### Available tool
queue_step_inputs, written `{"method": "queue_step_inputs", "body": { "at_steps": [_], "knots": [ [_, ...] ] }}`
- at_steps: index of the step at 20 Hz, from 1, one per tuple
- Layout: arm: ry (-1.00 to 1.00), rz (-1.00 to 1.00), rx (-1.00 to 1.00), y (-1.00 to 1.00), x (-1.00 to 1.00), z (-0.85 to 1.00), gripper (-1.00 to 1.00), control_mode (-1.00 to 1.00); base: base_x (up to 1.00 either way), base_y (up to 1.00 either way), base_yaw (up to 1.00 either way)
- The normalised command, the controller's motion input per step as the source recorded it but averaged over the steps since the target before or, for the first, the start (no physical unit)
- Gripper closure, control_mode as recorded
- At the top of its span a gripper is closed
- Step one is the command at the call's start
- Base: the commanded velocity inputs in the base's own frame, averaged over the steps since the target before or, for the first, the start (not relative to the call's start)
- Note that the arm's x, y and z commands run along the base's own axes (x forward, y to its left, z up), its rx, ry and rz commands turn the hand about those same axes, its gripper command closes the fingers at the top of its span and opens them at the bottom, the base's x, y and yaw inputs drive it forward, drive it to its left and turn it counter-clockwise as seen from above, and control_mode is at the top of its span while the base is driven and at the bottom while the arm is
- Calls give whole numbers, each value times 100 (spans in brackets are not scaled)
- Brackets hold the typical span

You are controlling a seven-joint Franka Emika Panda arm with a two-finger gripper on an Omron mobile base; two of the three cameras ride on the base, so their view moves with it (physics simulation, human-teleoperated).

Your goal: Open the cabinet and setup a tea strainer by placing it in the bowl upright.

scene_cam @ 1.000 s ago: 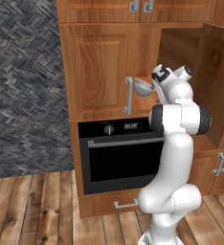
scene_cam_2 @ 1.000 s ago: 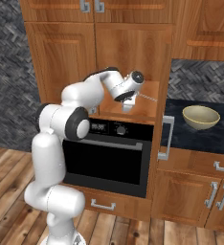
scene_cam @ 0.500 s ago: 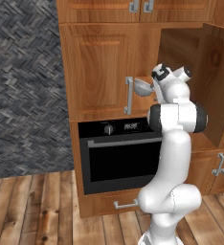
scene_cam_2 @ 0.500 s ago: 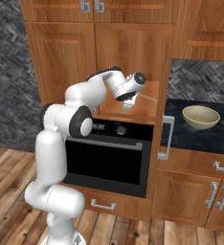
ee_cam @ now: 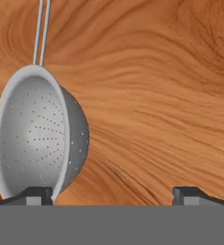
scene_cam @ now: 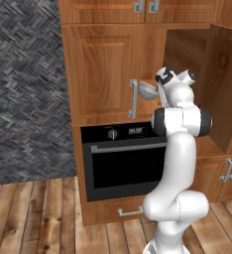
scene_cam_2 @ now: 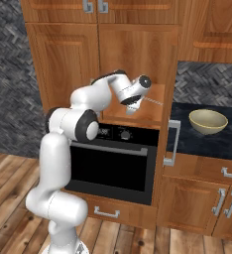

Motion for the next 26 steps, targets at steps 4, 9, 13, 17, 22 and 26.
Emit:
{"method": "queue_step_inputs", "body": {
  "at_steps": [4, 9, 13, 17, 22, 26],
  "knots": [
    [2, -1, 1, 10, 23, -4, -100, -100, 0, 0, 0],
    [0, 0, 3, 10, 32, 0, -100, -100, 0, 0, 0],
    [0, 0, 3, 13, 41, 0, -100, -100, 0, 0, 0],
    [0, 0, 2, 2, 39, -4, -100, -100, 0, 0, 0],
    [0, 0, 3, 0, 7, -1, -100, -100, 0, 0, 0],
    [1, 0, 1, 0, 0, -1, -100, -100, 0, 0, 0]
  ]
}}
